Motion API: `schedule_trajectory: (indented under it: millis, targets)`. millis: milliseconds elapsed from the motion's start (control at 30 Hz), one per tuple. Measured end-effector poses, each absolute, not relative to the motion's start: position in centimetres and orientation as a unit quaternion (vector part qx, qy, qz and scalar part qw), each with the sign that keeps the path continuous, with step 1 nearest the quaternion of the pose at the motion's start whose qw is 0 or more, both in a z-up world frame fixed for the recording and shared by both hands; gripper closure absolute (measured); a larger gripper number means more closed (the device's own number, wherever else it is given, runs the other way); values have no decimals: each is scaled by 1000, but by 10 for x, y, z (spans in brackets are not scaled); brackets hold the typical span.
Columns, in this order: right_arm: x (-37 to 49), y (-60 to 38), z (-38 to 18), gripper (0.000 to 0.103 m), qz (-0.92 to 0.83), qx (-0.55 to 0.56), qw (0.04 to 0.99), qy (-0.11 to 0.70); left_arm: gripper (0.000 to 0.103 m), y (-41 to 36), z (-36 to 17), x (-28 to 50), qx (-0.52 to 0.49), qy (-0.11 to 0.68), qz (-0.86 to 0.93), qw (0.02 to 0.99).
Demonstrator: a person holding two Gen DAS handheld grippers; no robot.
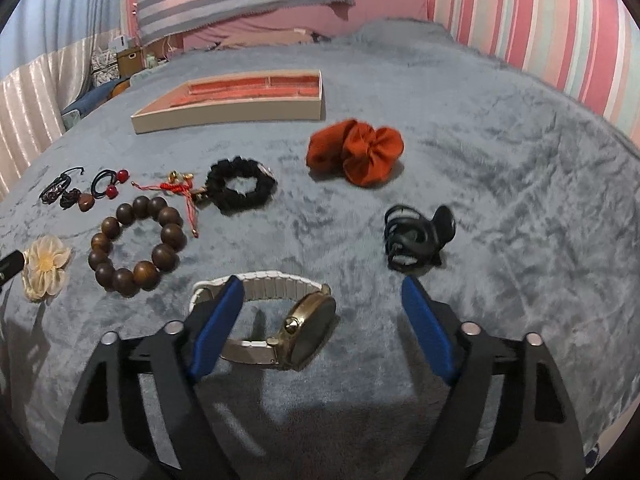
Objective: Organize jewelry
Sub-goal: 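Grasp the cream flower scrunchie with the left tool while the right tool grasps the white-band watch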
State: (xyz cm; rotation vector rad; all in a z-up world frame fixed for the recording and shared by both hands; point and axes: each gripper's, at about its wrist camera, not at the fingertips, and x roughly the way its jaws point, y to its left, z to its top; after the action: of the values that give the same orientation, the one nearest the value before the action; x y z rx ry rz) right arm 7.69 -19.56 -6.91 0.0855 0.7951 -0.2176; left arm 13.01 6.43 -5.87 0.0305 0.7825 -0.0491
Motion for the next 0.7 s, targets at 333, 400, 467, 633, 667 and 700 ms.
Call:
schedule_trajectory:
  millis: [333, 400, 467, 633, 667, 700]
  targets:
    - [83, -196, -88, 50, -85, 63, 896, 430, 22, 66, -78, 150, 22, 413, -37, 910]
    - [84, -195, -89, 51, -84, 65, 896, 430, 28, 65, -83, 154, 25, 419, -35, 907]
    - [85, -194, -89, 53, -85, 63, 898, 426, 32, 66, -87, 157, 23, 424, -35, 905]
    - [87, -190, -89, 63, -73, 64, 901, 423, 51, 64, -88, 159, 25, 424, -47, 904]
    - [87, -190, -89, 64, -73, 61, 901, 423, 53, 63, -88, 160, 26, 424, -50, 904]
    - [87, -189, -89, 66, -74, 58, 902, 422, 58, 62, -88, 160, 26, 423, -52, 904]
